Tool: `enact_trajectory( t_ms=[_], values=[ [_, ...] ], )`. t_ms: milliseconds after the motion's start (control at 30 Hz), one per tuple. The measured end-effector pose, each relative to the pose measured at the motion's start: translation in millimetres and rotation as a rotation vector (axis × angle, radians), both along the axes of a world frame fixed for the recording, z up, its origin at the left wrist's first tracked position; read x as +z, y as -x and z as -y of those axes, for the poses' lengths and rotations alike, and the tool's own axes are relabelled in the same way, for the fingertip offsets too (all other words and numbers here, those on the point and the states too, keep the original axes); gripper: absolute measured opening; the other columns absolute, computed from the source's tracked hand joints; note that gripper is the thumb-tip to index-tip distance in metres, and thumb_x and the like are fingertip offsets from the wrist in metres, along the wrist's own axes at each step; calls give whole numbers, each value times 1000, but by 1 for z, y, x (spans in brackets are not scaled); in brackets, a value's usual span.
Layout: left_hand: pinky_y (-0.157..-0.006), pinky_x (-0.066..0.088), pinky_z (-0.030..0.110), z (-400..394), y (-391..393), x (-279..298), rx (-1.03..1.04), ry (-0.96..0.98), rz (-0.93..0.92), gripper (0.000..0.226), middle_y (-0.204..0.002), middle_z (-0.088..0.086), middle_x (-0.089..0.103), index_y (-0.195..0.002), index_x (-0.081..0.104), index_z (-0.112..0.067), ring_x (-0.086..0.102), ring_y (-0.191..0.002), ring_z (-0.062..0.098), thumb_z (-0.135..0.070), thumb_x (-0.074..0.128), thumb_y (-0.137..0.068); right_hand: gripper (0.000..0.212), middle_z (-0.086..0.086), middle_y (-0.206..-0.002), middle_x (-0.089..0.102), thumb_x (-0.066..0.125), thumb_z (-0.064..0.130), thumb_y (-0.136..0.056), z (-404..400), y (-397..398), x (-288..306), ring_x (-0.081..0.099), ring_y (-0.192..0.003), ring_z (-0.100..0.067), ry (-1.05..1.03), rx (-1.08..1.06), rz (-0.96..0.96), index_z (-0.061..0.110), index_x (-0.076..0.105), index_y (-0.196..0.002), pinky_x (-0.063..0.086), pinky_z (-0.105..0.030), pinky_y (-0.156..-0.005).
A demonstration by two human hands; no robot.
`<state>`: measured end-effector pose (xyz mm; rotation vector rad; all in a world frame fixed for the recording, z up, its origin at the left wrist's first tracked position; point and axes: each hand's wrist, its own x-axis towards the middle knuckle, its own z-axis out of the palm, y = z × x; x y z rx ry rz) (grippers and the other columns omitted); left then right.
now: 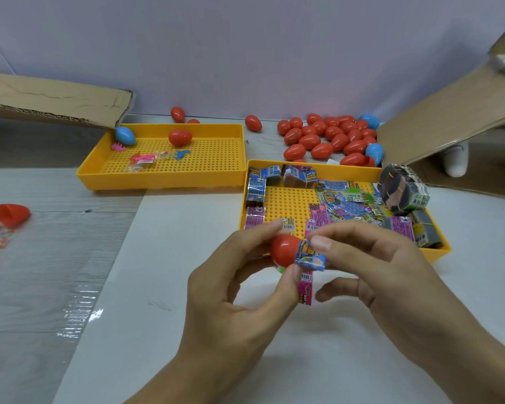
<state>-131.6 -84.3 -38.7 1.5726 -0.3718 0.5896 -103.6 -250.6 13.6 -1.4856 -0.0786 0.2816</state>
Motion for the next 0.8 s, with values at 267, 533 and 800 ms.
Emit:
enact_trajectory(
  t_ms=[267, 533, 800],
  values=[
    [-89, 57, 25, 1, 1, 1, 47, -37, -17, 39, -115, -13, 72, -120, 69, -27, 71, -104, 13, -19, 73, -82, 25, -19, -86, 75, 83, 25, -68, 2, -2, 6, 75, -75, -28, -71, 88, -231, 6, 79, -84, 55, -25, -48],
    [-93, 57, 35, 2, 2, 3, 13, -85, -61, 44, -121, -6, 71, -124, 64, -15, 68, -113, 12, -20, 72, -82, 30, -15, -89, 76, 78, 29, -65, 2, -3, 4, 74, -71, -21, -144, 119, -330, 9, 80, -87, 55, -24, -48],
    [-97, 52, 22, 2, 1, 4, 46, -183, -46, 46, -121, -4, 70, -122, 66, -5, 66, -114, 5, -16, 76, -77, 31, -17, -92, 75, 79, 28, -71, 5, -5, 0, 74, -77, -22, -153, 133, -369, 9, 79, -95, 57, -29, -53]
  ],
)
